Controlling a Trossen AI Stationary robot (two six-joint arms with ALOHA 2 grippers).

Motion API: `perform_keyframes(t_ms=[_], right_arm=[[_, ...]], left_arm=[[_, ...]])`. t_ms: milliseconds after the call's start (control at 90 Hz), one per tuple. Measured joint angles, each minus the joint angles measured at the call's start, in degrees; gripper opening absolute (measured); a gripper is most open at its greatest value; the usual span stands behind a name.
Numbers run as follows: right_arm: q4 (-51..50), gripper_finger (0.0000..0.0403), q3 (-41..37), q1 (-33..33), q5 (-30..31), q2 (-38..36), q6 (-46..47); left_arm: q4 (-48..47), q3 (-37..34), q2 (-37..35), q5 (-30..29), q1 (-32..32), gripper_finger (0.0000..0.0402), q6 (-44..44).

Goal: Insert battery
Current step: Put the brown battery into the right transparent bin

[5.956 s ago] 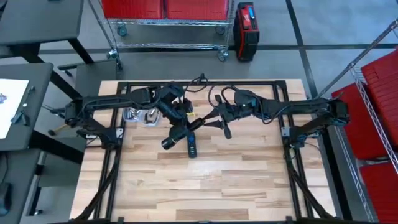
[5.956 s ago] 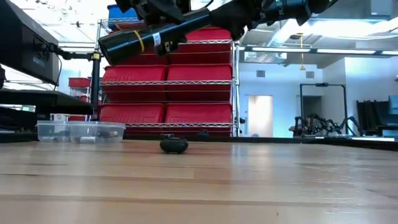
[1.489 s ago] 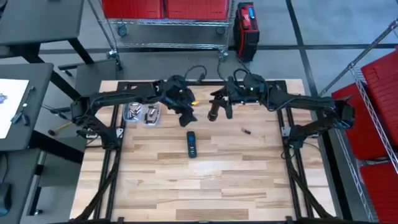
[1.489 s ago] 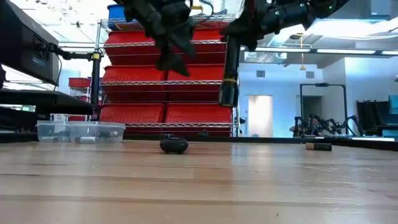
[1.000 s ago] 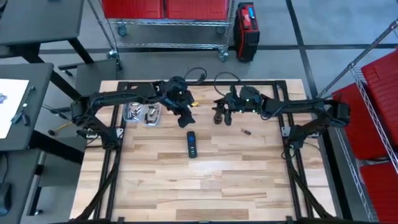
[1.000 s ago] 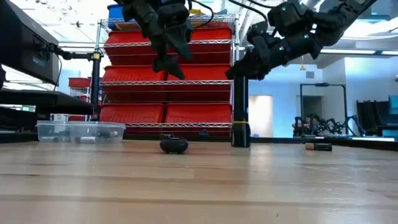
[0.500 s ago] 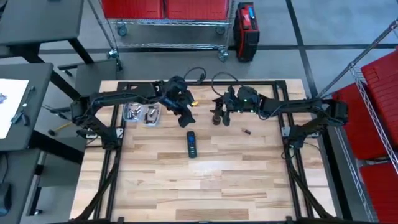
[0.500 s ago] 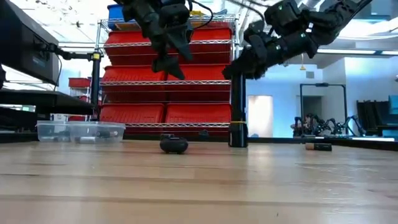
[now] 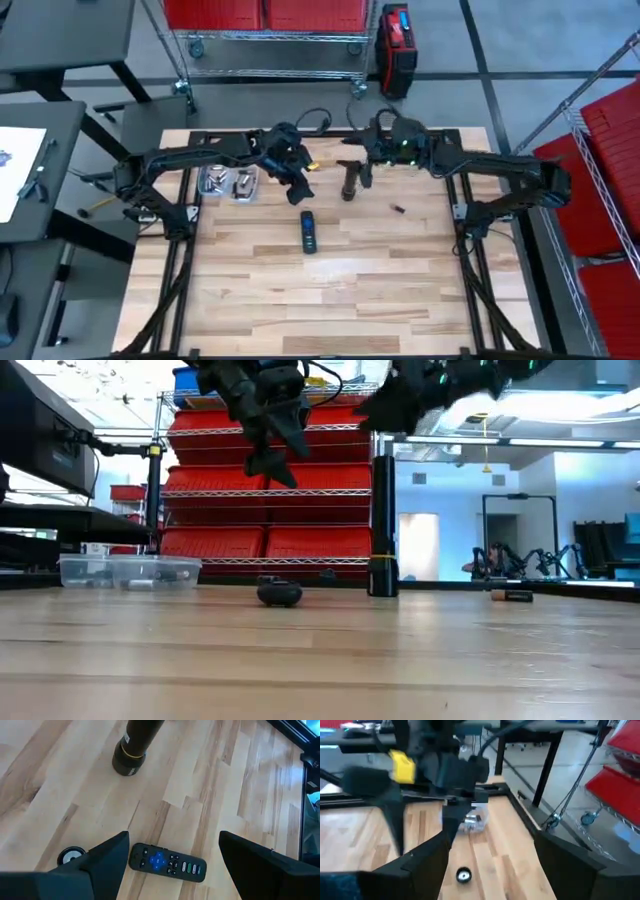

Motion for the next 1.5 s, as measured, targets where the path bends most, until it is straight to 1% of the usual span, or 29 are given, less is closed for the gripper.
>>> perform_keyframes(t_ms=[100,178,278,356,422,500,644,778,922,1067,1278,1389,1500], right_arm=[[-21.1,0.0281,7.2,-0.8,1.9,-3.2,1.3],[-35.4,0.0281,10.4,-1.4,3.9,-5.6,3.0],[-47.7,0.0281,9.3,-2.2,6.2,-8.9,8.2],[-51.9,0.0281,5.3,-2.4,7.7,-11.1,13.3],[-51.5,0.0281,0.2,-2.3,8.5,-12.6,17.1],[-47.5,0.0281,-6.5,-2.3,8.8,-13.2,20.1],[-40.4,0.0282,-19.3,-2.3,8.8,-11.6,20.8],[-36.0,0.0282,-26.0,-2.3,8.8,-8.9,21.9],[-32.0,0.0282,-27.3,-1.8,8.8,-5.4,22.4],[-28.4,0.0282,-27.3,-1.1,8.5,-0.1,20.6],[-27.1,0.0278,-27.0,0.6,8.8,7.4,19.0],[-27.5,0.0256,-26.8,1.1,9.4,10.0,18.7],[-27.6,0.0212,-26.8,1.1,9.9,10.7,18.6]], left_arm=[[-0.4,0.0,0.0,0.0,0.0,0.0285,-0.3],[-1.0,0.0,0.0,0.0,0.0,0.0285,-0.3],[-1.3,0.0,0.0,0.0,0.0,0.0285,-0.3],[-1.4,0.0,0.0,-0.1,0.0,0.0285,-0.4],[-1.4,0.0,0.0,-0.1,0.0,0.0285,-0.4],[-1.4,0.0,0.0,-0.2,0.0,0.0285,-0.4],[-1.4,0.0,0.0,-0.2,0.0,0.0285,-0.1],[-1.4,0.0,0.0,-0.2,0.0,0.0285,-0.3],[-1.4,0.0,0.0,-0.2,0.0,0.0285,-0.3],[-1.5,0.0,0.0,-0.2,0.0,0.0285,-0.3],[-1.5,0.0,0.0,-0.2,0.0,0.0285,-0.3],[-1.5,0.0,0.0,-0.2,0.0,0.0285,-0.3],[-1.5,0.0,0.0,-0.2,0.0,0.0285,-0.4]])
